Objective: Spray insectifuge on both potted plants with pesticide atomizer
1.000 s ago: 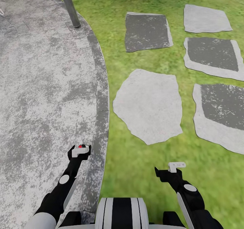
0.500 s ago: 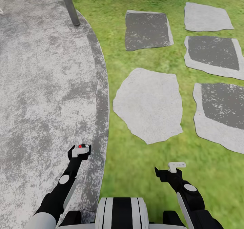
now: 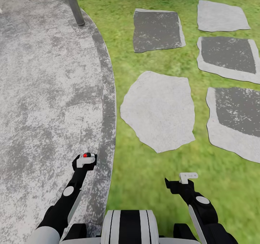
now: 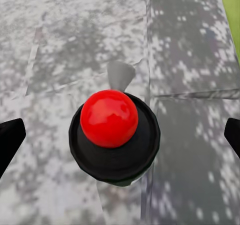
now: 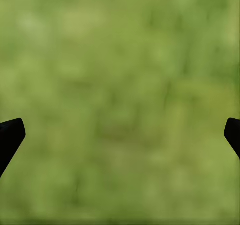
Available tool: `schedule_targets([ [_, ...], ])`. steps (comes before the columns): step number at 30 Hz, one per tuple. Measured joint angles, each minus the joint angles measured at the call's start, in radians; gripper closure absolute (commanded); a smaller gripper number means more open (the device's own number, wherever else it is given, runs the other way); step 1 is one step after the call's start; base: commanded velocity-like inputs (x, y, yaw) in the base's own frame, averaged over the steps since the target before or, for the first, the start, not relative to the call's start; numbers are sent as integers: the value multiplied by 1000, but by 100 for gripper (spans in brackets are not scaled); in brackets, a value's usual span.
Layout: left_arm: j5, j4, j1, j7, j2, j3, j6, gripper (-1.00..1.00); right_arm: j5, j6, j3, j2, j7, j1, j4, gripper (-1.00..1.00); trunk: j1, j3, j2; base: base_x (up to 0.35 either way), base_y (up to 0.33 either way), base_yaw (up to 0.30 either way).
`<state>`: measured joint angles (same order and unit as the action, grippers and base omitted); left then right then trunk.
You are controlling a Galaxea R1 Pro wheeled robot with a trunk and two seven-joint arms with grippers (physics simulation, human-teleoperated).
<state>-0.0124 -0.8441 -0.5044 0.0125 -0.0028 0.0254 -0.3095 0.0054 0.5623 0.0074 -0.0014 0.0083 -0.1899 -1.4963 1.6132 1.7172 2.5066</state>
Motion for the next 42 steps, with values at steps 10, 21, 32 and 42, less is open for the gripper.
schedule_targets([
  [10, 0, 0, 0, 0, 0, 0, 0, -100, 0, 0, 0, 0, 0, 0, 0, -100, 0, 11, 0, 0, 0, 0],
  [21, 0, 0, 0, 0, 0, 0, 0, -100, 0, 0, 0, 0, 0, 0, 0, -100, 0, 15, 0, 0, 0, 0],
  [32, 0, 0, 0, 0, 0, 1, 0, -100, 0, 0, 0, 0, 0, 0, 0, -100, 0, 16, 0, 0, 0, 0],
  [42, 2, 0, 0, -1, 0, 0, 0, 100, 0, 0, 0, 0, 0, 0, 0, -100, 0, 16, 0, 0, 0, 0],
])
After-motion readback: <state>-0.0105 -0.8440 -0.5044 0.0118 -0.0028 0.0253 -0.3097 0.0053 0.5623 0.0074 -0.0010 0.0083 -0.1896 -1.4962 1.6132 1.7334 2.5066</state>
